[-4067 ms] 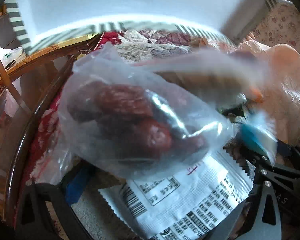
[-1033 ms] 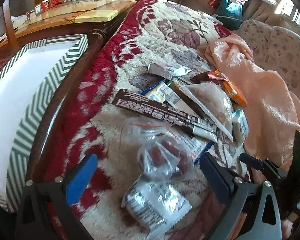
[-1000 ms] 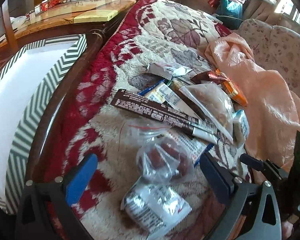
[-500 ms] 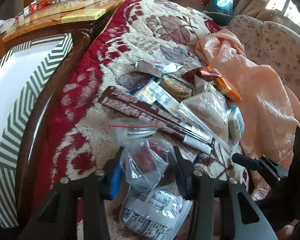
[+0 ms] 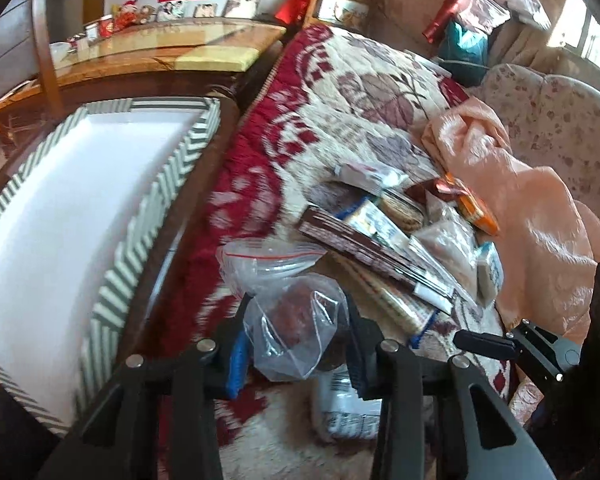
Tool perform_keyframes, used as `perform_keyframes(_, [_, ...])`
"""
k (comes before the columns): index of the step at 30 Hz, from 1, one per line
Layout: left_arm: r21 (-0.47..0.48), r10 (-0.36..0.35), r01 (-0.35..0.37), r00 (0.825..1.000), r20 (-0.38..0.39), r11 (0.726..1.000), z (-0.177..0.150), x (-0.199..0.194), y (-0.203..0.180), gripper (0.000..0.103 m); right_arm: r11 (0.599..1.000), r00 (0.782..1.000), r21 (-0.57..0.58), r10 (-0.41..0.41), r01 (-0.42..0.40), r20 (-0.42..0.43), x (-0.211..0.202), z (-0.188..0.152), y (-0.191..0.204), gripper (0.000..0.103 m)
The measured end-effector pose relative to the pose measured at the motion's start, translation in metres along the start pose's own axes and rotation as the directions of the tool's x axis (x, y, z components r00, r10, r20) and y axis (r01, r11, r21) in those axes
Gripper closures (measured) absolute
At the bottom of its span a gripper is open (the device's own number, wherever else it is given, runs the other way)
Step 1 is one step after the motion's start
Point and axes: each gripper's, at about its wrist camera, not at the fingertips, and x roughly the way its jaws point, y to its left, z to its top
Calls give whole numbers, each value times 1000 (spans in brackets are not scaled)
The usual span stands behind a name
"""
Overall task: Organize snacks
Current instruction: 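Grasp the red-date bag with the left tool while the right grasps a white packet, then carry the red-date bag and white packet over the striped white tray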
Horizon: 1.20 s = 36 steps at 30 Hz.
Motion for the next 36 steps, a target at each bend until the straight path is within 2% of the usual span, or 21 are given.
perform_keyframes(3, [-16, 13, -13, 1000, 11, 1000, 0, -4, 7, 61, 994, 998, -87, 58, -60, -34, 8, 8, 15, 21])
perform_keyframes(6, [-30, 20, -20, 1000, 14, 999, -1, -5, 12, 61, 980, 992, -173, 82, -98, -99, 24, 17, 27, 21])
perform_keyframes(9, [-46, 25, -24, 1000, 13, 999, -2, -4, 18, 61, 962, 987, -257, 48, -87, -155, 39, 24, 33, 21])
perform_keyframes(15, [-52, 26, -25, 1000, 1, 998, -8, -1, 19, 61, 943, 981, -314, 52, -110, -187, 53, 35, 36, 21])
perform_keyframes(16, [-51, 27, -27, 1000, 2, 998, -8, -1, 18, 61, 942, 981, -317, 56, -115, -187, 54, 36, 37, 27])
perform_keyframes(17, [-50, 29, -29, 1000, 2, 998, -8, -1, 18, 61, 942, 981, -316, 52, -110, -185, 55, 36, 39, 39])
perform_keyframes(19, [-51, 29, -29, 1000, 1, 998, -9, 0, 18, 61, 950, 986, -303, 21, -72, -167, 56, 34, 38, 49])
perform_keyframes(31, [-41, 52, -51, 998, 22, 998, -10, -5, 17, 61, 985, 995, -166, 40, -55, -92, 23, 23, 29, 51])
perform_keyframes(36, [-33, 81, -79, 996, 41, 996, -9, -11, 15, 61, 989, 998, -142, 22, -30, -60, 14, 27, 29, 51])
